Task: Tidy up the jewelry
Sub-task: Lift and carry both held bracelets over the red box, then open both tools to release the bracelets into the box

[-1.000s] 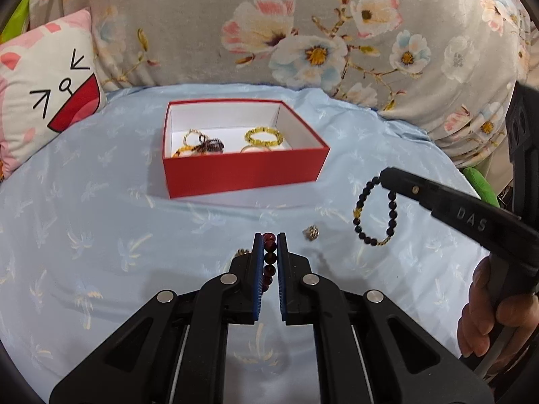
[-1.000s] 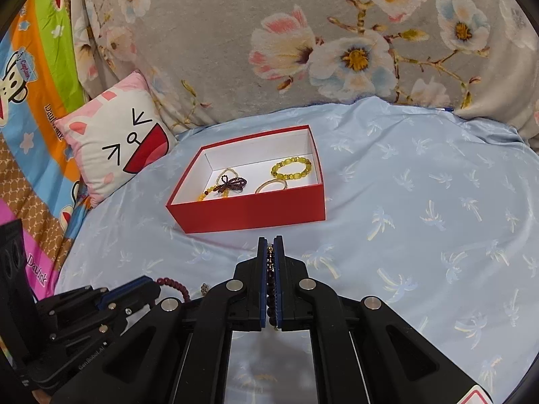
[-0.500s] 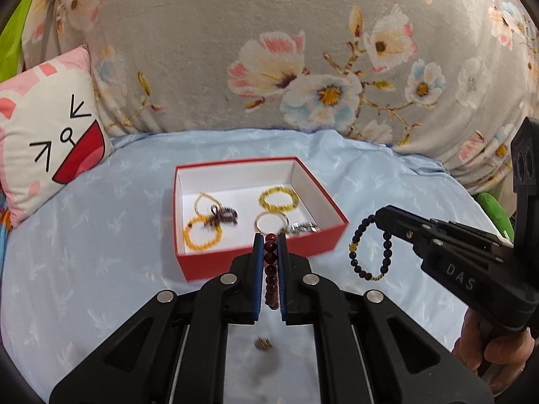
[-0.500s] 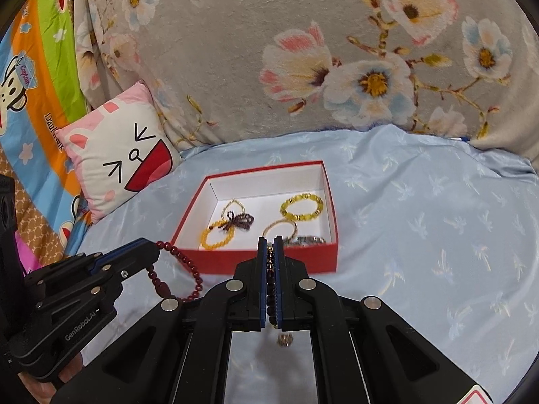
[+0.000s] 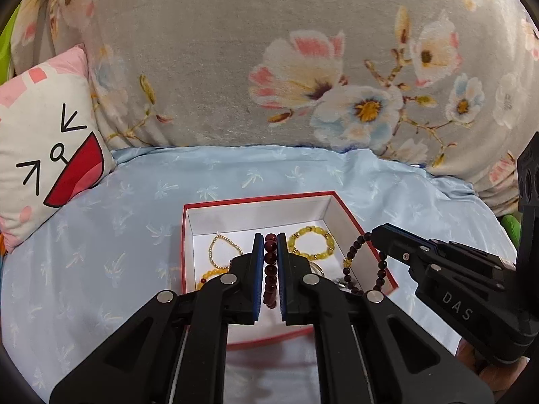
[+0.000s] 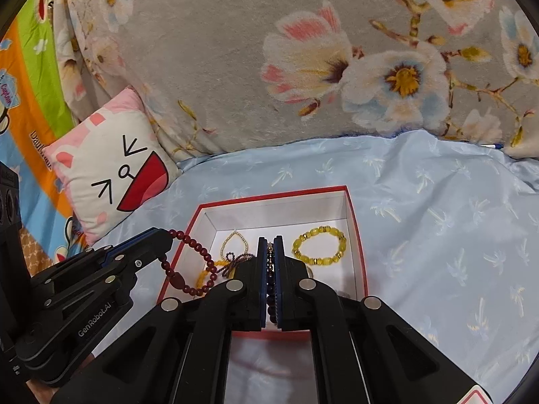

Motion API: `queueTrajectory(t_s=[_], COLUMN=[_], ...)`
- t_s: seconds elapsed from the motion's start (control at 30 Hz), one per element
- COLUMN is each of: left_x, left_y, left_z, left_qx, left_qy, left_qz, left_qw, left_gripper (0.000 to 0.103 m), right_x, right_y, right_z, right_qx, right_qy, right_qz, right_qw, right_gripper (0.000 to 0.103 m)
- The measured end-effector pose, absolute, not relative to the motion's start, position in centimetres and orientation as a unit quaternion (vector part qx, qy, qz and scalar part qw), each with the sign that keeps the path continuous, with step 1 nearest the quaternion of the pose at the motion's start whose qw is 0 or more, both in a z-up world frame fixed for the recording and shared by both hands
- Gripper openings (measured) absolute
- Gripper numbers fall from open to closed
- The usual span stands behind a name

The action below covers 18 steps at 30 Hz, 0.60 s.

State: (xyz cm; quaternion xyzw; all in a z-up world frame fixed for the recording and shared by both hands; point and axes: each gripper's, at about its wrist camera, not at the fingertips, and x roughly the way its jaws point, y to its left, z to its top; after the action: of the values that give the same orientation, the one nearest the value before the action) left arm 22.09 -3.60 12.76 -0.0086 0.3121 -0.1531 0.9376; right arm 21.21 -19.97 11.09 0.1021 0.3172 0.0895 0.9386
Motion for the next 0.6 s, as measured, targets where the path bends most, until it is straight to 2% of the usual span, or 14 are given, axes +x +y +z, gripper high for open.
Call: queueTrajectory(t_s=[0.47, 0.57, 0.6], left_x=[27.0, 27.5, 27.5], left_y=[-3.8, -3.3, -3.2], left_z=[9.3, 8.8, 8.9], left_qx=[-0.016, -0.032, -0.037], left_qy=[0.346, 0.352, 0.351], left_qz=[-0.144, -0.145, -0.146], left_qw=[0.927, 0.924, 0.924], left_gripper=[0.008, 0.008, 0.012], right_x=[26.3, 26.4, 26.2], right_y=[-19.5, -19.7, -20.0], right_z=[6.4, 5.9, 6.0], right_qx=[0.105, 0.102, 0.102], right_qy=[0.361, 0.359, 0.355], right_qz=[0.093, 0.082, 0.077], right_qw=[0.922, 0.924, 0.926], right_gripper=[0.004, 0.008, 0.012])
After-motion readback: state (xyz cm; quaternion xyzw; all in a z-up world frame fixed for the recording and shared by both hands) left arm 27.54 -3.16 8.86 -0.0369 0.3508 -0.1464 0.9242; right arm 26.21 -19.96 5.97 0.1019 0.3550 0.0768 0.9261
